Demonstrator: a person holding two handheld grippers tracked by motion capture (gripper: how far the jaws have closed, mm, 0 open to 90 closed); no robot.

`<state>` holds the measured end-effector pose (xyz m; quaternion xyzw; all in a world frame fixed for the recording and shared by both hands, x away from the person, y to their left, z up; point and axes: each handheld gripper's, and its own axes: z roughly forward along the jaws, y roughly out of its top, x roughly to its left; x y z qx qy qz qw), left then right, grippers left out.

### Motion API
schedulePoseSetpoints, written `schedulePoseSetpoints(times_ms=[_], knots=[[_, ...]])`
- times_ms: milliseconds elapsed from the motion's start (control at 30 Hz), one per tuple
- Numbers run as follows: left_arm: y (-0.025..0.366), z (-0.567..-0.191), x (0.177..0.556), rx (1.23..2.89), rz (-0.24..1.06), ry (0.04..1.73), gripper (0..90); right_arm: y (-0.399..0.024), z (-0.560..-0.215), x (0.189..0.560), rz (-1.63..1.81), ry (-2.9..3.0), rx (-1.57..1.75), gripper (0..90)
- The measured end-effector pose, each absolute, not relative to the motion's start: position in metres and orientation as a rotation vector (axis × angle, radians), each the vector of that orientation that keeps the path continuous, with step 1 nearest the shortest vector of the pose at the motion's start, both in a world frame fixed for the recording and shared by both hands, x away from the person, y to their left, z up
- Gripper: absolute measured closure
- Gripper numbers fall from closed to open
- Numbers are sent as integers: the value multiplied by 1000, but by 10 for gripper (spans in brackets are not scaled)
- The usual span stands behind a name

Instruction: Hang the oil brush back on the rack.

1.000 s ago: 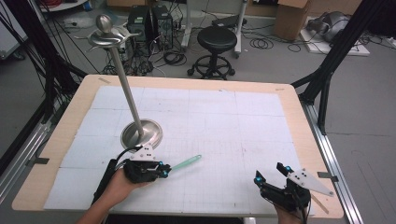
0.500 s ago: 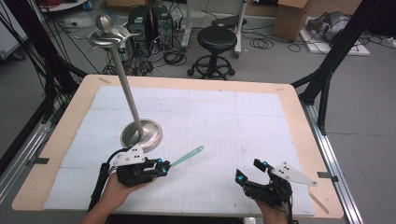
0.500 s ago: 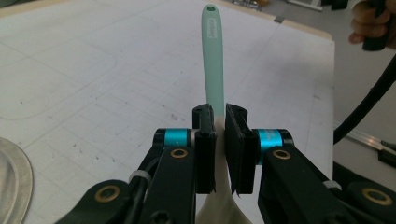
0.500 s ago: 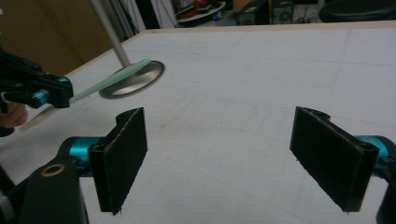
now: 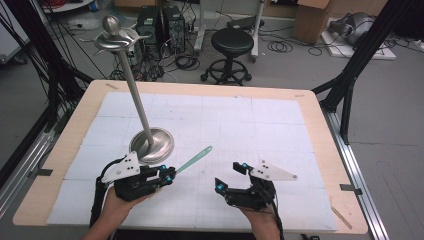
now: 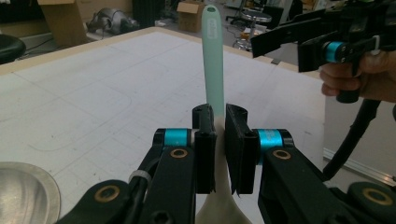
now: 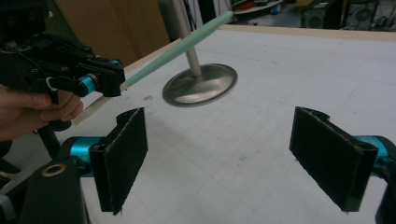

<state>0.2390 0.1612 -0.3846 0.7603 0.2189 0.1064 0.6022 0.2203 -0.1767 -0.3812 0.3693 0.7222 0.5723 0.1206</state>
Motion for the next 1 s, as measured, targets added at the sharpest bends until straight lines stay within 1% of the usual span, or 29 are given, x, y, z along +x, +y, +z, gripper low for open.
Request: schedulePoseSetpoints(times_ms=[67,333,467,733,833,1000], knots=[[161,-384,238,1762,246,499,821,-168,-380,224,1679,2126,1056,184],[156,-382,234,1751,241,483,820,-146,-370,231,1754,2152,986,328],[154,-382,233,1747,239,475,820,-141,-365,234,1773,2157,980,362],[152,-382,231,1747,240,472,819,-137,-361,238,1781,2147,982,378],[151,-383,231,1756,247,473,818,-136,-360,237,1800,2134,986,414],[149,-382,228,1752,260,474,817,-136,-355,238,1861,2107,987,500]])
